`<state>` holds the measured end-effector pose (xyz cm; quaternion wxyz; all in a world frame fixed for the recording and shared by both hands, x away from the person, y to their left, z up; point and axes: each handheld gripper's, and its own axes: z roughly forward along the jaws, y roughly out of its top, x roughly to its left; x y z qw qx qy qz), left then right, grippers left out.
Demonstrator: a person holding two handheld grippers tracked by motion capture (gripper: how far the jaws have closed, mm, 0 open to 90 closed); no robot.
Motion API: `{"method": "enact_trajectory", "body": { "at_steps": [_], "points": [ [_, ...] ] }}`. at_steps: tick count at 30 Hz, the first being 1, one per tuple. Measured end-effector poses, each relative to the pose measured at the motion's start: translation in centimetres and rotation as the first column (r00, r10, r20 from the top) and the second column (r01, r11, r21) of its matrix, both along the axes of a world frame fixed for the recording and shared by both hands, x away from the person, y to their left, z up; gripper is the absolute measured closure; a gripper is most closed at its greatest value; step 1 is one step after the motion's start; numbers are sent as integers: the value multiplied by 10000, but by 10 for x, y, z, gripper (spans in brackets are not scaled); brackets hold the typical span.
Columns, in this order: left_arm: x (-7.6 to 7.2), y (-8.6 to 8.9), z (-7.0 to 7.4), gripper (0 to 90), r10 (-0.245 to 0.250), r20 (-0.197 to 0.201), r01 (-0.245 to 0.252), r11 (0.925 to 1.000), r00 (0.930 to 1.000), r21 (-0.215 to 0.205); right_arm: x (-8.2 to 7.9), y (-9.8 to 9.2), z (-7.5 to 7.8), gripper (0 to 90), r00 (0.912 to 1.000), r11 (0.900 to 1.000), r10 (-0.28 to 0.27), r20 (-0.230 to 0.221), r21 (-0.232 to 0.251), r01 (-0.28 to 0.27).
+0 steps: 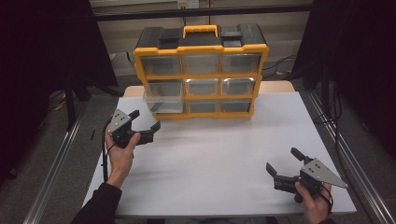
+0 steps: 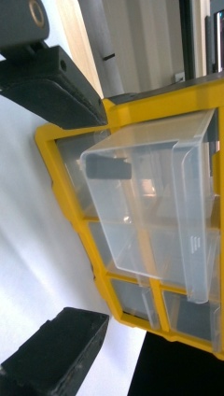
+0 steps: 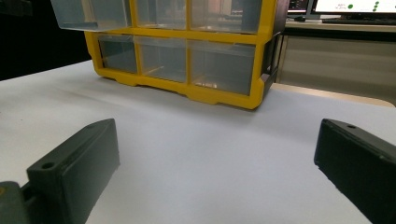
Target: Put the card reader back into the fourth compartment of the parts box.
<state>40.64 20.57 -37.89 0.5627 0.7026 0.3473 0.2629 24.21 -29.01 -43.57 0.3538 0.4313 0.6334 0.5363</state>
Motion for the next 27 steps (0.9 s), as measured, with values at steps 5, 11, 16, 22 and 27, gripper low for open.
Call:
{"method": "enact_trajectory", "body": {
  "at_steps": [5,11,16,22,27],
  "points": [
    [-6,0,-7,55,-12,45,11,9997,10000,236,0,0,0,0,10000,10000,2,22,-12,-2],
    [-14,2,-17,56,21,-24,-21,10000,10000,50,0,0,0,0,10000,10000,3,28,0,-3],
    [-25,-1,-16,56,16,137,-19,9997,9999,245,0,0,0,0,10000,10000,5,22,-8,-5],
    [-32,-3,-20,55,-103,169,99,9995,9998,286,-1,0,0,0,10000,10000,0,22,-9,0],
    [-36,0,-29,56,-27,-212,28,10000,9998,61,0,1,1,0,10000,10000,-2,22,13,2]
  ]
}}
